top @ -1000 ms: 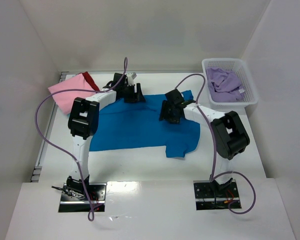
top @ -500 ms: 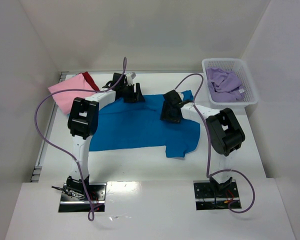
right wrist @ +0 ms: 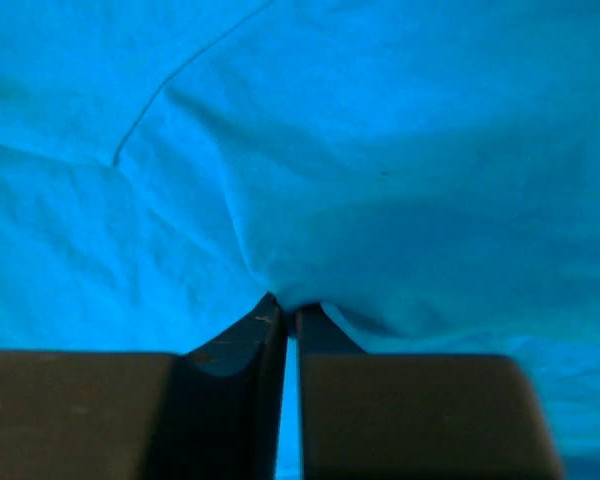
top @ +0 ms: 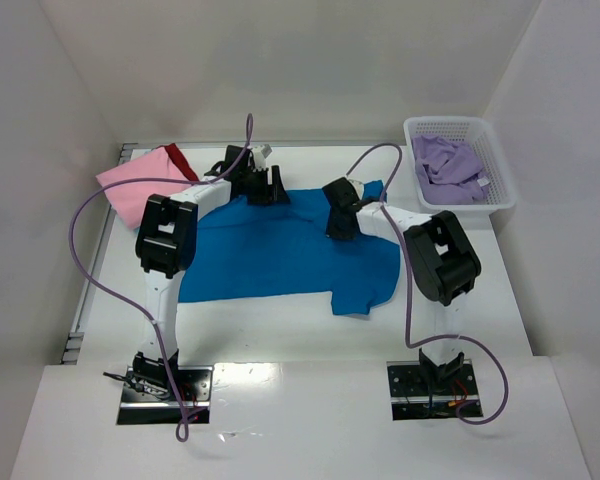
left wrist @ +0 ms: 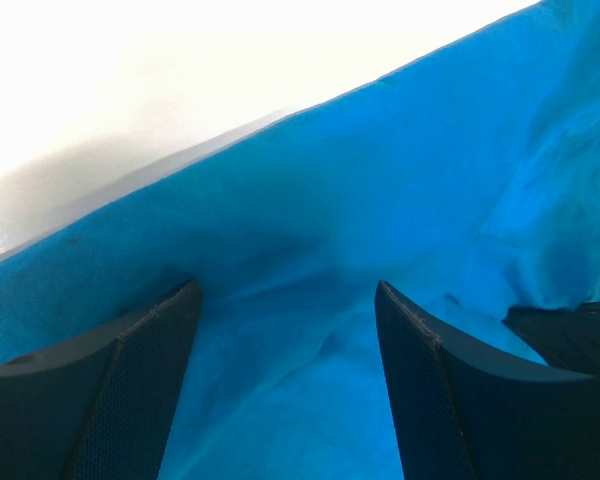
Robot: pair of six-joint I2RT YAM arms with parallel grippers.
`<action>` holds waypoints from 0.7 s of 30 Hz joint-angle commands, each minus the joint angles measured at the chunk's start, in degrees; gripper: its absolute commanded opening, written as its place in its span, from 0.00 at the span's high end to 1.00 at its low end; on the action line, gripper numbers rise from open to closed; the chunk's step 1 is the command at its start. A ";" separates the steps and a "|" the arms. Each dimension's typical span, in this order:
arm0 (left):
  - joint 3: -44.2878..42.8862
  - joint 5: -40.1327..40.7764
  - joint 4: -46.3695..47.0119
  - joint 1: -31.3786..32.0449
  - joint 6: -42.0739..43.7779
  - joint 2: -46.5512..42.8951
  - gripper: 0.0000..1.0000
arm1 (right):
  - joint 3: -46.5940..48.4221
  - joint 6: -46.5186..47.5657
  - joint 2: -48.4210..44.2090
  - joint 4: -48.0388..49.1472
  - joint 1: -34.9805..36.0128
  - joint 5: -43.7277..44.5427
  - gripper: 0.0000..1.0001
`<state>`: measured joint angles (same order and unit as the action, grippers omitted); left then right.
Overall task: Fold and stack the t-shirts
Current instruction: Fold the flattened tshirt in 1/3 of the way
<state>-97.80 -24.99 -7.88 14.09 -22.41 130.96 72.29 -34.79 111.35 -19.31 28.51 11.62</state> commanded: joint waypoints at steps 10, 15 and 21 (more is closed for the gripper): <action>-0.73 0.47 -1.44 -1.17 1.85 2.99 0.21 | 5.76 -1.69 -7.36 -0.90 -1.97 -6.77 0.98; -0.73 0.47 -1.44 -1.17 1.85 2.99 0.21 | 4.18 -3.89 -8.08 -2.22 -3.20 -14.68 0.91; -0.73 -0.06 -1.44 -1.17 1.85 2.99 0.21 | 0.75 -6.61 -8.08 -2.22 -4.42 -14.69 0.85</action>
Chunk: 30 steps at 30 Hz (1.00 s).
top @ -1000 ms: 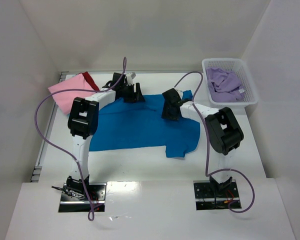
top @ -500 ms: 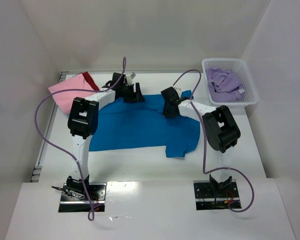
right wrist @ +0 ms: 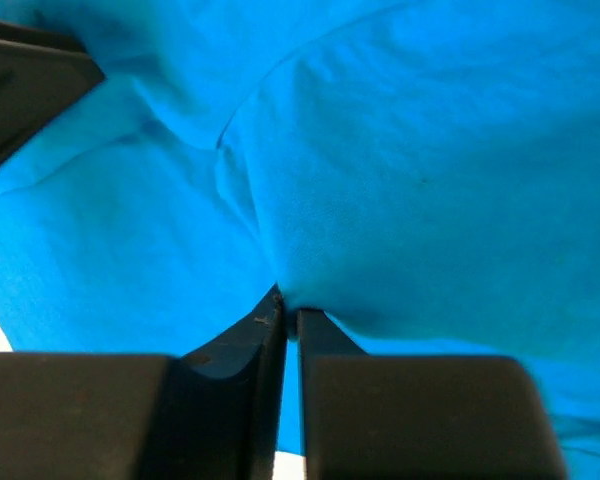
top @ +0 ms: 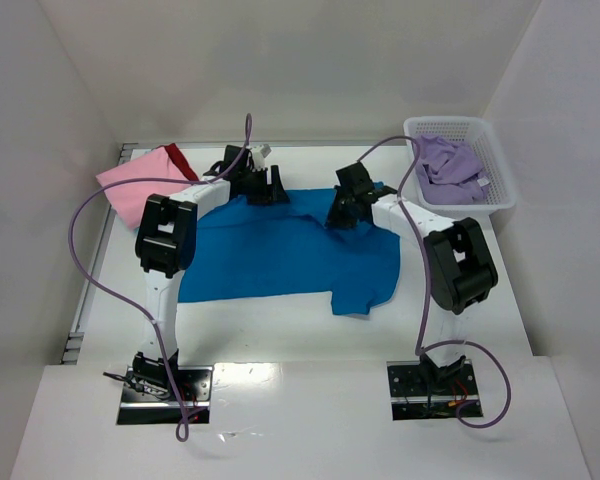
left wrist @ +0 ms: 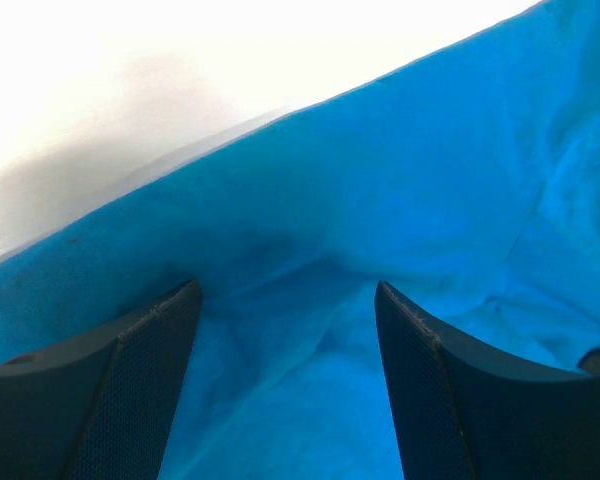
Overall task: Fold and stack the t-shirts
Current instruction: Fold the flattened tshirt in 1/3 of the way
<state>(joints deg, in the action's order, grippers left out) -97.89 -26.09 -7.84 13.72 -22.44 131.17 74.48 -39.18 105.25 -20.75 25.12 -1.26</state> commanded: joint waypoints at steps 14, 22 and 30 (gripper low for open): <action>-1.17 1.04 -1.48 -0.80 1.87 3.30 0.21 | -0.74 2.09 0.30 -2.89 -1.57 -0.50 0.41; -1.17 1.04 -1.48 -0.80 1.87 3.30 0.21 | -1.78 2.79 1.10 -6.58 0.54 8.62 0.34; -1.17 1.04 -2.01 -0.80 2.40 3.30 0.21 | -6.36 3.41 -1.53 -8.34 -2.45 15.40 0.33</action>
<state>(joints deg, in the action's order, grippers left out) -98.43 -26.46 -7.97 13.58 -22.39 131.52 69.45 -36.38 106.30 -27.51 23.97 8.97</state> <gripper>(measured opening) 0.787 0.666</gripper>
